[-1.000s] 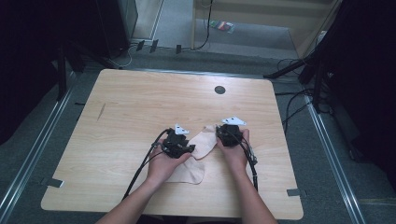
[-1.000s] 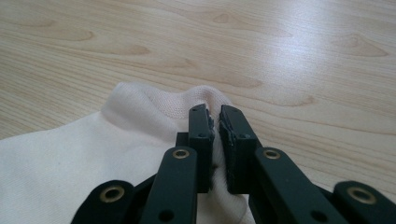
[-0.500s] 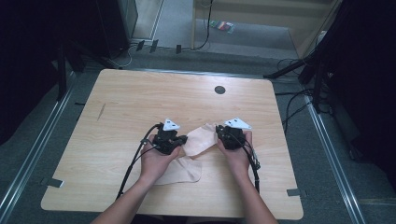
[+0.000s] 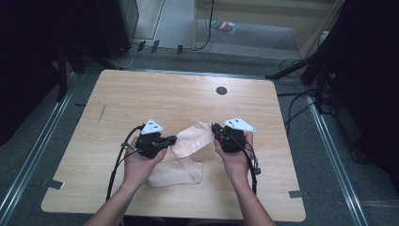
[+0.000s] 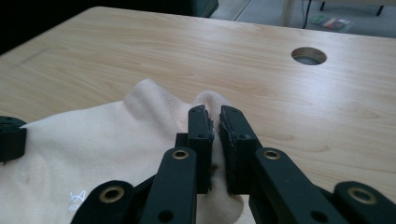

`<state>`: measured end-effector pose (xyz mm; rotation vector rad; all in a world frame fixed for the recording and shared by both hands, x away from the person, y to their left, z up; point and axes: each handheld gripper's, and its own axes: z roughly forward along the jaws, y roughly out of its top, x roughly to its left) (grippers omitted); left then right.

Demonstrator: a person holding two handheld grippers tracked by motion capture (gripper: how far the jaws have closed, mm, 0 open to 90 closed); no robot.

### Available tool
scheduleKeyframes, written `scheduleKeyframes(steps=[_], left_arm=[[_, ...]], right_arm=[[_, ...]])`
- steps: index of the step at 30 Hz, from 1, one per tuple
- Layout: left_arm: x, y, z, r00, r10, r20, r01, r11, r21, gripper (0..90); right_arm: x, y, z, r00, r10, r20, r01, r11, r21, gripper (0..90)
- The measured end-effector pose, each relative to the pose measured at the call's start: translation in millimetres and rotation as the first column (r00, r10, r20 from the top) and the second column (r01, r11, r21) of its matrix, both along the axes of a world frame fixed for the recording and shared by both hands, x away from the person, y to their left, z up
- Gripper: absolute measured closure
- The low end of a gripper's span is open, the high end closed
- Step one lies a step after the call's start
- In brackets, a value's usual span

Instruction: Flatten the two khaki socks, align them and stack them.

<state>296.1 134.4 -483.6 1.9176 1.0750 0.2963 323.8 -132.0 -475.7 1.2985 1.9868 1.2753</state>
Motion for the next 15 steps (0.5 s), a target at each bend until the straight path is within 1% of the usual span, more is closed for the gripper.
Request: scheduleKeyframes(steps=[1,2,3,4,6,10,11,13,15], left_arm=[[-7.0,9.9,2.0,0.9999,-0.011,0.004,0.011,0.9999,-0.008,90.0],[-10.6,15.5,2.9,0.9997,-0.025,0.002,0.025,0.9996,-0.015,90.0],[-10.6,15.5,2.9,0.9997,-0.025,0.002,0.025,0.9996,-0.015,90.0],[-17.8,26.6,4.7,0.9969,-0.079,-0.005,0.079,0.9969,0.003,90.0],[-25.1,38.6,5.7,0.9933,-0.115,-0.003,0.115,0.9931,0.024,90.0],[-36.6,58.4,2.3,0.9897,-0.143,-0.015,0.143,0.9882,0.055,90.0],[-38.8,61.4,0.5,0.9879,-0.153,-0.029,0.154,0.9855,0.07,90.0],[-43.6,65.0,-3.6,0.9869,-0.156,-0.04,0.159,0.9835,0.086,90.0],[-46.9,66.6,-8.1,0.9866,-0.156,-0.049,0.161,0.98,0.117,90.0]], right_arm=[[-4.5,1.6,1.3,1.0,0.006,-0.004,-0.006,1.0,0.009,83.3],[-10.0,3.8,2.4,0.9999,0.007,-0.014,-0.007,1.0,0.02,83.3],[-15.6,6.1,2.8,0.9998,0.015,-0.015,-0.014,1.0,0.022,83.4],[-23.3,9.2,2.5,0.9996,0.021,-0.019,-0.021,0.999,0.026,83.5],[-35.0,14.2,0.4,0.9989,0.036,-0.031,-0.035,0.999,0.037,83.7],[-61.8,27.7,-8.7,0.9971,0.066,-0.038,-0.064,0.997,0.046,84.0],[-67.7,30.7,-11.3,0.997,0.067,-0.038,-0.065,0.996,0.054,84.1],[-78.5,36.6,-16.6,0.9967,0.072,-0.038,-0.069,0.995,0.066,84.0],[-87.0,41.3,-22.7,0.9971,0.07,-0.029,-0.068,0.996,0.064,84.0]])
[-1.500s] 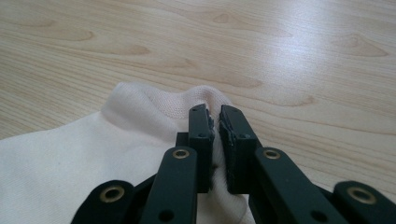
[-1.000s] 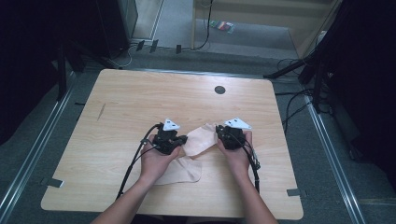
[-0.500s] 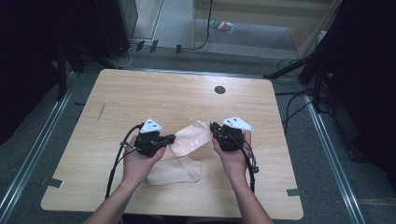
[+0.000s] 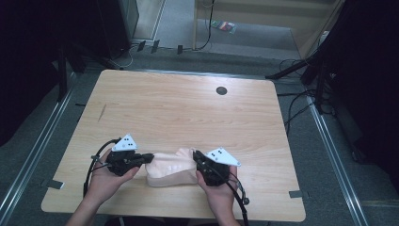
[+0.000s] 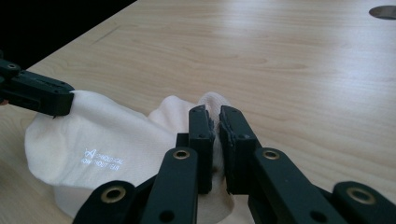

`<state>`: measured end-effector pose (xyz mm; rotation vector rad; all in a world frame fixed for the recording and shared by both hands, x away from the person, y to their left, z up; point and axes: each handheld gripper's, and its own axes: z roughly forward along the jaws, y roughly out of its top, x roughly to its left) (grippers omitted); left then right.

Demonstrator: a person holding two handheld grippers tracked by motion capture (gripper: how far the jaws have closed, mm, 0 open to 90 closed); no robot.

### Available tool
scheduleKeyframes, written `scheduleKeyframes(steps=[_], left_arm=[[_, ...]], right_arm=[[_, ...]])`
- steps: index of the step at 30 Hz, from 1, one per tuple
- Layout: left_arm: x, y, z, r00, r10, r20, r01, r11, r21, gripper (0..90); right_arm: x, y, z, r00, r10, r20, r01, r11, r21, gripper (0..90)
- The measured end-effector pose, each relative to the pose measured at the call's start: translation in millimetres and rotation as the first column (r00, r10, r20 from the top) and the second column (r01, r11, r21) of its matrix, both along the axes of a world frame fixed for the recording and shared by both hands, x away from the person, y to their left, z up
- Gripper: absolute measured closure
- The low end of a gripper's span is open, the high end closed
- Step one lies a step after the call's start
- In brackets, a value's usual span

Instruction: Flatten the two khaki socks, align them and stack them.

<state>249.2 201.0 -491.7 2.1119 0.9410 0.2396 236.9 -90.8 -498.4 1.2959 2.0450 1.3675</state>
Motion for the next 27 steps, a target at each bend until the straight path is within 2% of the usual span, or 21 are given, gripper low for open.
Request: scheduleKeyframes(steps=[2,6,8,10,12,14,15,16,17,19,20,22,23,25,27], left_arm=[[-2.1,1.1,-4.2,1.0,-0.004,-0.007,0.004,0.9996,0.027,90.0],[-3.2,0.6,-10.6,0.9999,-0.008,-0.012,0.008,0.9992,0.038,90.0],[-1.6,-4.9,-17.7,0.9996,-0.01,-0.025,0.012,0.9979,0.064,90.0],[0.0,-7.4,-20.8,0.9994,-0.006,-0.033,0.008,0.9975,0.07,89.6],[1.5,-7.1,-23.6,0.9995,-0.003,-0.03,0.006,0.9974,0.071,86.6],[1.7,-3.5,-24.6,0.9995,0.024,-0.019,-0.024,0.9988,0.043,73.3],[1.7,0.1,-24.4,0.9992,0.028,-0.029,-0.028,0.9995,0.018,68.3],[1.7,0.1,-24.4,0.9992,0.028,-0.029,-0.028,0.9995,0.018,65.6],[0.3,5.3,-24.5,0.9983,0.045,-0.036,-0.046,0.9989,-0.013,65.6],[-2.8,11.7,-25.5,0.9962,0.067,-0.055,-0.07,0.9961,-0.053,63.0],[-6.3,17.0,-27.7,0.9916,0.096,-0.087,-0.104,0.9901,-0.094,62.2],[-8.7,20.0,-31.3,0.9864,0.118,-0.115,-0.132,0.9836,-0.123,61.7],[-8.8,20.8,-32.8,0.9828,0.129,-0.132,-0.147,0.9799,-0.135,60.6],[-7.4,21.8,-35.6,0.976,0.149,-0.159,-0.173,0.9739,-0.147,60.6],[-6.8,20.6,-38.3,0.9721,0.157,-0.175,-0.184,0.9715,-0.15,62.7]], right_arm=[[-5.0,3.1,-7.4,1.0,-0.003,-0.001,0.003,1.0,-0.005,84.0],[-11.2,6.1,-17.6,0.9999,-0.011,-0.002,0.011,1.0,-0.014,84.5],[-14.7,7.7,-25.8,0.9996,-0.022,-0.017,0.022,1.0,-0.018,84.0],[-15.9,7.6,-31.1,0.9992,-0.029,-0.03,0.028,0.999,-0.023,77.9],[-15.7,5.4,-34.7,0.9988,-0.02,-0.044,0.02,1.0,-0.013,66.9],[-16.3,1.4,-34.1,0.998,-0.021,-0.059,0.023,1.0,0.021,58.5],[-16.8,-1.1,-32.3,0.9982,-0.028,-0.053,0.029,0.999,0.028,56.8],[-16.8,-1.1,-32.3,0.9982,-0.028,-0.053,0.029,0.999,0.028,56.8],[-17.3,-3.9,-29.9,0.9983,-0.039,-0.044,0.041,0.998,0.037,56.8],[-13.7,-12.2,-24.3,0.998,-0.061,-0.015,0.062,0.998,0.027,59.0],[-8.1,-17.8,-22.2,0.9977,-0.066,-0.013,0.066,0.998,0.021,60.5],[0.7,-21.2,-23.4,0.9989,-0.024,-0.04,0.026,0.999,0.039,59.7],[5.8,-20.4,-25.6,0.9978,0.003,-0.067,-0.001,1.0,0.029,58.9],[13.1,-16.9,-32.0,0.9948,0.022,-0.099,-0.022,1.0,0.007,57.4],[18.3,-14.2,-38.2,0.9899,0.023,-0.14,-0.02,1.0,0.023,59.1]])
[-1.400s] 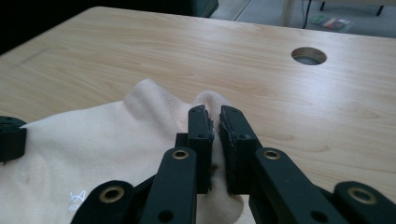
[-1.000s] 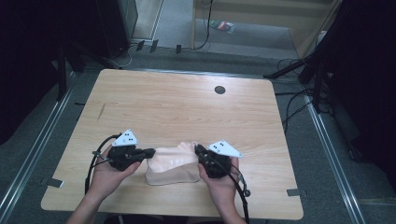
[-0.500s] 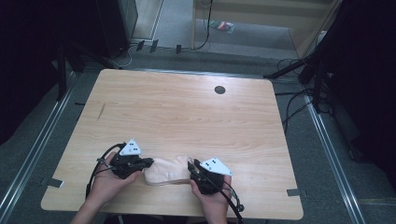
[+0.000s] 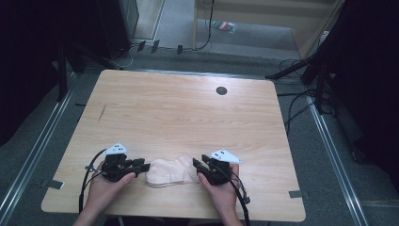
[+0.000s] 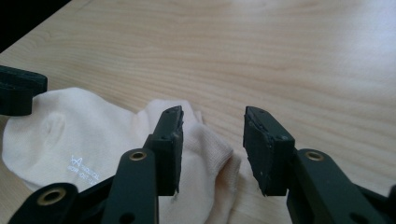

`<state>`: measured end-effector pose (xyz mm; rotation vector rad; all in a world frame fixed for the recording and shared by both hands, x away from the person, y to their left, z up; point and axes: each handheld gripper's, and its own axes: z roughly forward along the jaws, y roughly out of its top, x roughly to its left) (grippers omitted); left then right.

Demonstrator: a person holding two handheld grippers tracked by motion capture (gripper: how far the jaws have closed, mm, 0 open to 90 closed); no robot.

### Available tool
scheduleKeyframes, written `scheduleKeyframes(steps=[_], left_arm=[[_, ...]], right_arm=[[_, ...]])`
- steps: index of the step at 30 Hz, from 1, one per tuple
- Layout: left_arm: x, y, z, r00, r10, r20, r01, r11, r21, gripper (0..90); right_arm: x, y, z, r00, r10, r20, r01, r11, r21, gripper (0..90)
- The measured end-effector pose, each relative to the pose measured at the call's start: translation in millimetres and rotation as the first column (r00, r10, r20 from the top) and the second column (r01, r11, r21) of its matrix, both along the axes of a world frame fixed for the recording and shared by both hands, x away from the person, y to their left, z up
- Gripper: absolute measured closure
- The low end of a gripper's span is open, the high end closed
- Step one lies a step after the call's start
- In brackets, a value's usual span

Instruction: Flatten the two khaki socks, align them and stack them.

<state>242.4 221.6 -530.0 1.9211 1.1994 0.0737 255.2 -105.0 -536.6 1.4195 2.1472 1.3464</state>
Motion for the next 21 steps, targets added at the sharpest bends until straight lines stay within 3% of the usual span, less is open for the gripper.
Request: scheduleKeyframes(steps=[3,5,6,7,15,21], left_arm=[[0.4,-3.3,-2.4,0.9996,-0.026,-0.014,0.026,0.9996,-0.009,76.9],[0.8,-3.8,-2.4,0.9994,-0.033,-0.01,0.033,0.9994,-0.012,86.1],[0.8,-3.8,-2.4,0.9994,-0.033,-0.01,0.033,0.9994,-0.012,87.2],[0.5,-2.7,-1.1,0.9995,-0.031,-0.004,0.031,0.9992,-0.025,87.9],[-5.0,4.9,12.6,0.9989,-0.042,0.021,0.043,0.9977,-0.052,89.1],[-8.9,4.6,13.2,0.9956,-0.093,-0.011,0.093,0.9957,0.003,90.0]], right_arm=[[1.4,3.7,-4.5,0.9996,0.017,-0.025,-0.017,1.0,-0.013,70.1],[-0.7,5.0,-3.2,0.9998,0.018,-0.005,-0.019,0.999,-0.026,80.0],[-0.7,5.0,-3.2,0.9998,0.018,-0.005,-0.019,0.999,-0.026,80.0],[-3.0,4.2,0.3,0.9996,0.02,0.021,-0.019,0.999,-0.027,86.7],[-11.3,-1.6,12.7,0.9983,0.031,0.049,-0.031,1.0,-0.004,88.4],[-15.4,-10.0,18.0,0.9979,0.018,0.062,-0.017,1.0,-0.018,89.1]])
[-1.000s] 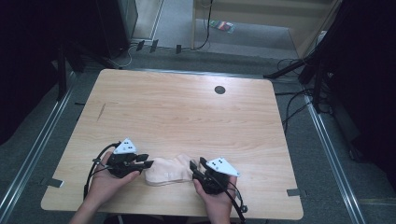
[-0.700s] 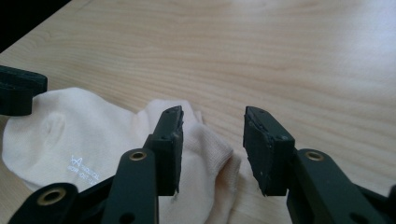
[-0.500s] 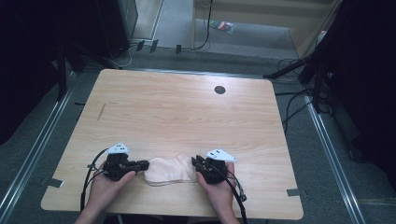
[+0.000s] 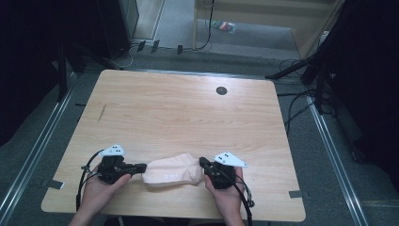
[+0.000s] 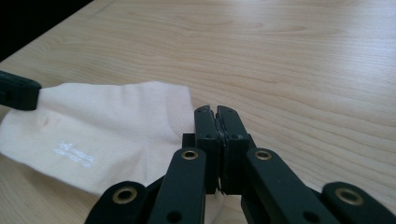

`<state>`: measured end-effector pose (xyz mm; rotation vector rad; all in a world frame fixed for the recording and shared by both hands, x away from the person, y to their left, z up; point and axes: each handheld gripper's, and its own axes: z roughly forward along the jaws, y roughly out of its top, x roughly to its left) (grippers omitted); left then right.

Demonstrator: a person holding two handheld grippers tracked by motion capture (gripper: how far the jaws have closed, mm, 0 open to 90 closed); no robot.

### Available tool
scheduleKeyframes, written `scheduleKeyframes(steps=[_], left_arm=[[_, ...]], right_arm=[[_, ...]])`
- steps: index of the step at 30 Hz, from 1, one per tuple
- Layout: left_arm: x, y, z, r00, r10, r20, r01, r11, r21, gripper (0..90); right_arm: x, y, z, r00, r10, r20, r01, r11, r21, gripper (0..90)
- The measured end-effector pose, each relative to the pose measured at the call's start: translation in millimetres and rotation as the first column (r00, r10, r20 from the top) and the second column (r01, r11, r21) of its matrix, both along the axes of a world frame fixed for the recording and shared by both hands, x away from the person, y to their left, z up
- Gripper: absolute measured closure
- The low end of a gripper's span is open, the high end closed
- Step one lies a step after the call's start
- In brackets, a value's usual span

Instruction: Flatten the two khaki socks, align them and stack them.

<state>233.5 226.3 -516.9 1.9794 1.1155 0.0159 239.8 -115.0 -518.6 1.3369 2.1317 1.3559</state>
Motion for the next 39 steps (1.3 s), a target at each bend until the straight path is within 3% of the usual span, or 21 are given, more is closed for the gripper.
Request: scheduleKeyframes(steps=[3,8,9,14,16,18,21,23,29,34,39], left_arm=[[-2.6,-0.4,1.4,0.9996,0.023,0.015,-0.023,0.9991,0.035,90.0],[-2.5,3.7,2.6,0.9999,0.004,0.013,-0.005,0.9988,0.048,90.0],[-2.3,2.3,0.2,0.9997,-0.025,0.004,0.025,0.9987,0.044,90.0],[-3.3,-3.3,-3.0,0.9994,-0.014,0.033,0.012,0.9985,0.052,88.1],[-3.2,-3.7,-3.5,0.9993,-0.013,0.035,0.012,0.9988,0.047,82.0],[-2.4,-5.7,-6.1,0.9994,-0.031,0.019,0.03,0.9986,0.044,76.4],[-1.5,-6.6,-7.1,0.9997,-0.009,0.022,0.008,0.9994,0.034,69.9],[-1.1,-4.9,-5.9,0.9998,0.009,0.017,-0.009,0.9999,0.01,68.9],[-0.8,-4.5,-3.8,0.9995,0.031,0.008,-0.031,0.9988,-0.037,70.3],[-1.5,-15.5,-10.3,0.9992,0.037,-0.017,-0.036,0.9991,0.023,74.6],[-2.0,-22.0,-15.4,0.9986,0.051,0.013,-0.053,0.9923,0.112,80.9]], right_arm=[[0.7,-3.1,0.7,0.9998,-0.017,-0.007,0.017,1.0,-0.005,89.6],[2.5,-8.1,1.3,0.9994,-0.032,-0.013,0.032,0.999,-0.02,90.0],[2.5,-6.2,-1.3,0.9995,-0.012,-0.031,0.012,1.0,-0.02,89.8],[4.2,-1.9,-6.6,0.9989,0.026,-0.04,-0.027,0.999,-0.039,89.0],[5.2,-1.8,-7.7,0.9988,0.023,-0.042,-0.025,0.999,-0.04,88.4],[9.5,-2.8,-11.9,0.9981,0.027,-0.055,-0.03,0.998,-0.049,80.2],[12.5,-3.2,-13.9,0.9971,0.045,-0.062,-0.047,0.998,-0.028,66.1],[12.2,-4.2,-12.3,0.998,0.042,-0.048,-0.044,0.999,-0.03,63.0],[11.1,-7.7,-12.7,0.9949,0.013,-0.1,-0.014,1.0,-0.017,63.3],[11.0,-4.9,-17.0,0.991,0.014,-0.133,-0.018,0.999,-0.028,73.3],[9.5,-0.8,-20.2,0.9877,0.028,-0.154,-0.035,0.999,-0.042,83.0]])
